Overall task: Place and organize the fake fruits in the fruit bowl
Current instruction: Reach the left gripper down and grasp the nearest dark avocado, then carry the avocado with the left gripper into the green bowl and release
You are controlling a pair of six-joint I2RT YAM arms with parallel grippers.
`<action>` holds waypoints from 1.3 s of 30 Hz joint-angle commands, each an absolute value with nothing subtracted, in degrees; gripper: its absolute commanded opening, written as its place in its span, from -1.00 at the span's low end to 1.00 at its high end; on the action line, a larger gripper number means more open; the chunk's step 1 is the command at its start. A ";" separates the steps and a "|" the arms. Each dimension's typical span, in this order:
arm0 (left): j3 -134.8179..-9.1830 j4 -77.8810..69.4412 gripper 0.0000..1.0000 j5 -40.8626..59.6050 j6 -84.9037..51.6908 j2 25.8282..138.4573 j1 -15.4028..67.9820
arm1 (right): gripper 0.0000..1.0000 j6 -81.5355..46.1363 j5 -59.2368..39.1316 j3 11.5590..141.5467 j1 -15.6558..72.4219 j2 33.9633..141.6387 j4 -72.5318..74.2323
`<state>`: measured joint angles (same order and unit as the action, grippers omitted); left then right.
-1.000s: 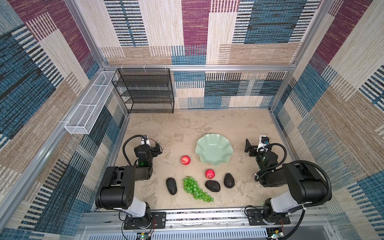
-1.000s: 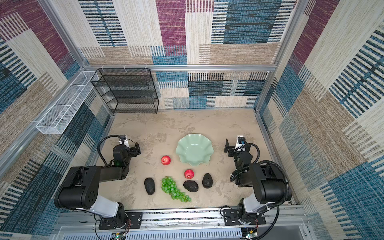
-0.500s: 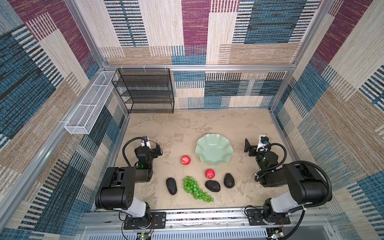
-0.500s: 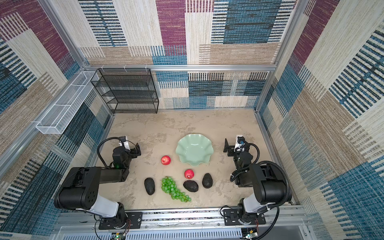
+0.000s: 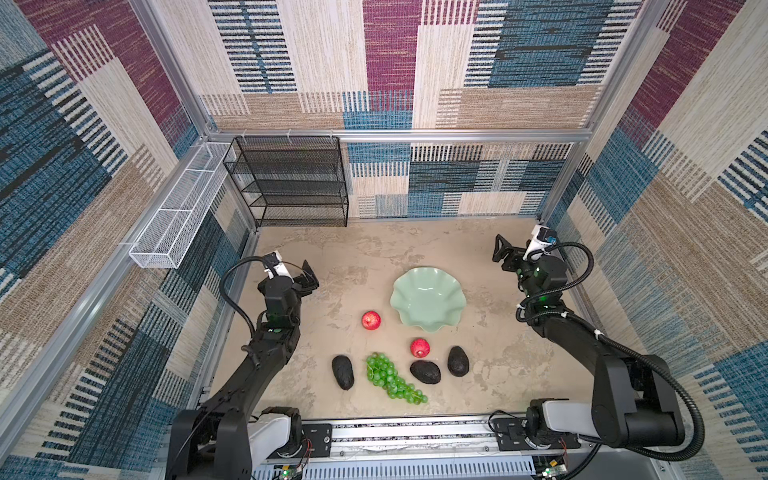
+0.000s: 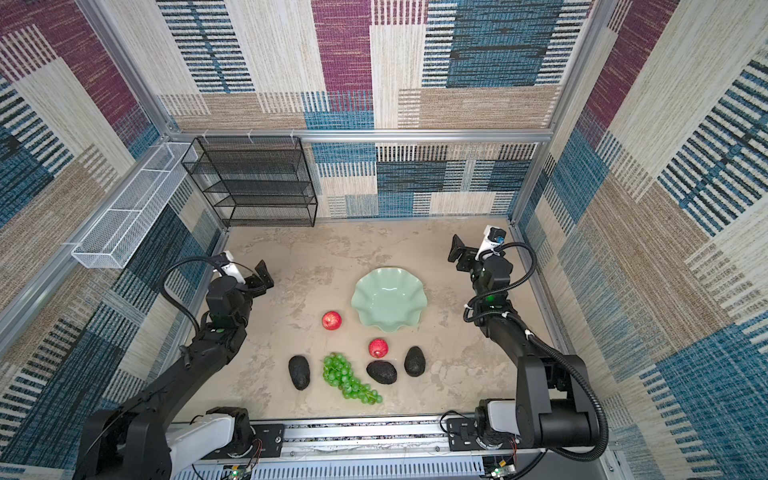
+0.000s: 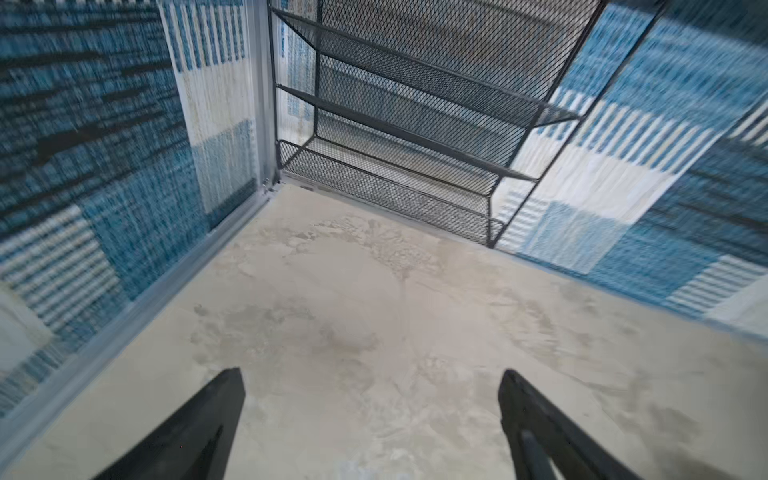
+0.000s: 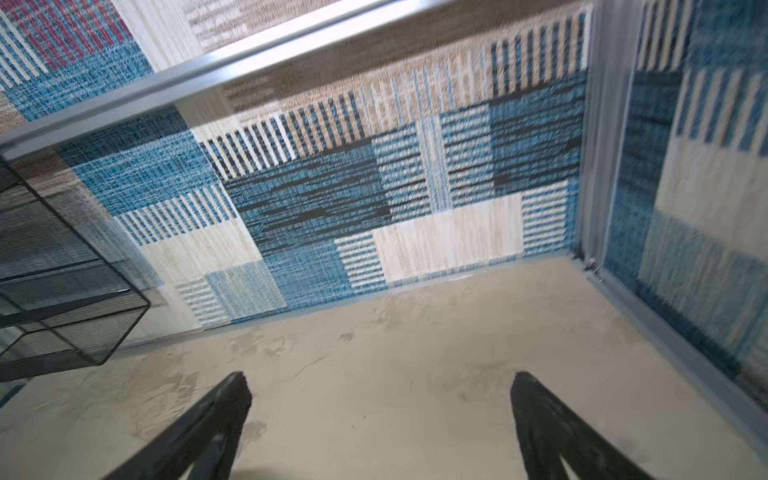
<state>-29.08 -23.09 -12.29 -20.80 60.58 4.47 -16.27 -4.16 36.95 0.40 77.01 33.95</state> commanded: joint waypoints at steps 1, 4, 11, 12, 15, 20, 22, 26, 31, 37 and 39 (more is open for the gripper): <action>-32.04 -12.33 0.93 1.06 -31.40 55.94 4.31 | 1.00 -22.24 -12.57 38.50 0.49 78.22 26.94; -44.36 15.90 0.83 4.71 -29.10 56.48 4.39 | 0.99 -21.44 -12.67 39.14 0.50 77.24 24.09; -50.45 48.74 0.69 7.64 -33.15 59.08 9.54 | 1.00 -19.65 -10.17 38.16 0.46 73.49 21.19; -49.42 50.05 0.69 6.17 -34.85 58.84 11.57 | 1.00 -19.47 -10.44 37.99 0.44 73.31 21.33; -45.29 51.38 0.68 3.10 -40.75 58.02 16.74 | 1.00 -19.56 -11.14 37.53 0.46 73.13 21.84; -39.96 51.29 0.65 2.39 -47.85 58.39 23.79 | 1.00 -19.16 -11.12 37.03 0.46 73.43 21.71; -38.70 51.32 0.65 1.05 -49.60 58.92 26.62 | 1.00 -19.19 -11.04 36.84 0.44 73.80 21.71; -38.04 50.24 0.65 -2.02 -51.49 60.97 30.69 | 1.00 -19.49 -12.09 36.74 0.49 74.26 22.14; -36.59 44.33 0.63 -1.91 -53.03 64.66 32.81 | 1.00 -19.44 -11.58 36.39 0.45 73.67 22.15; -37.51 41.31 0.33 -2.13 -52.28 69.86 34.30 | 1.00 -19.38 -11.25 36.20 0.49 73.07 22.14; -37.70 41.32 0.13 -2.20 -51.82 70.39 34.37 | 1.00 -19.45 -11.44 36.13 0.49 73.16 22.32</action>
